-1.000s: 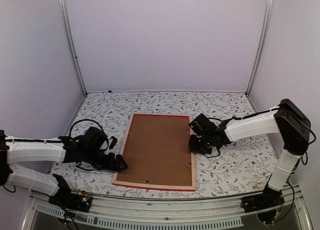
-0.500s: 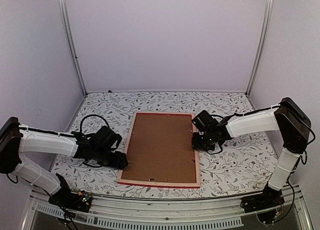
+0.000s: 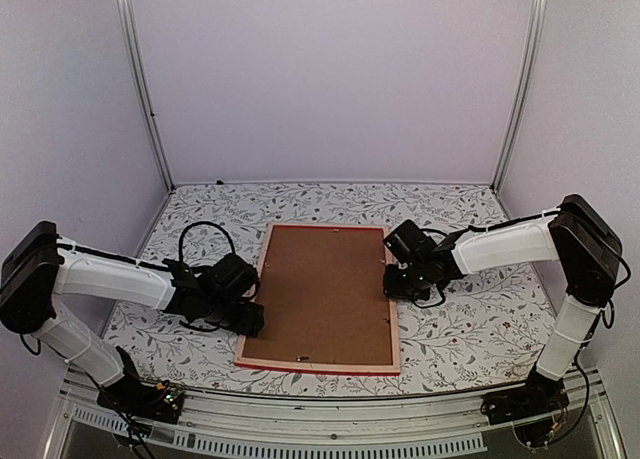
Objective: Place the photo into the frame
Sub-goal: Pick up the fastener from the backboard.
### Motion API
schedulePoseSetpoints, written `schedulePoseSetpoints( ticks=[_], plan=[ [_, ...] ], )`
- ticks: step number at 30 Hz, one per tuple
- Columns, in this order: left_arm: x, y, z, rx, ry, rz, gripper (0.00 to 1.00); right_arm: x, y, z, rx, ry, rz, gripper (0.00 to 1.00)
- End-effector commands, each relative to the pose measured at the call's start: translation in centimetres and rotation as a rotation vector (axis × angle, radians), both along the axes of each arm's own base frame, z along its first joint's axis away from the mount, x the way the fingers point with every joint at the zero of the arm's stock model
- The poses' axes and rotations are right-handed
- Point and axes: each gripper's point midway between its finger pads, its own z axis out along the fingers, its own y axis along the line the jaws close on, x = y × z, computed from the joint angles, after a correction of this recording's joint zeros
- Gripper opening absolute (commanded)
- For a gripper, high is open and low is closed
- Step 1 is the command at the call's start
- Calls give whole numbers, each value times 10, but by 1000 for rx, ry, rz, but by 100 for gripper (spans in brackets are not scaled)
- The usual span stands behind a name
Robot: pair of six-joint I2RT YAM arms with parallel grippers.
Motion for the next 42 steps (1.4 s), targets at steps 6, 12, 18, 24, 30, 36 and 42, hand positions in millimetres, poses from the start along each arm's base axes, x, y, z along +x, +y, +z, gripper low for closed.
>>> schedulePoseSetpoints(
  ticks=[6, 12, 18, 24, 30, 36, 42],
  plan=[
    [5, 0, -5, 66, -21, 6, 55, 4, -3, 2, 1, -2, -4, 0],
    [6, 2, -12, 56, -2, 44, 45, 2, -4, 2, 7, -1, -5, 0],
    [5, 1, -17, 18, 28, 72, 34, 0, -4, 1, 11, 0, -3, 0],
    [3, 0, -16, -18, 40, 82, 28, 0, -4, 0, 15, 3, -2, 0],
    [2, 0, -14, -40, 36, 102, 23, 0, -2, -1, 19, 4, 1, 0],
    [6, -5, -11, -117, 38, 133, 29, 1, 0, 0, 25, 2, 5, 0],
    [11, -4, -15, -85, 30, 143, 46, 2, 2, 1, 29, -2, 12, 0]
  ],
)
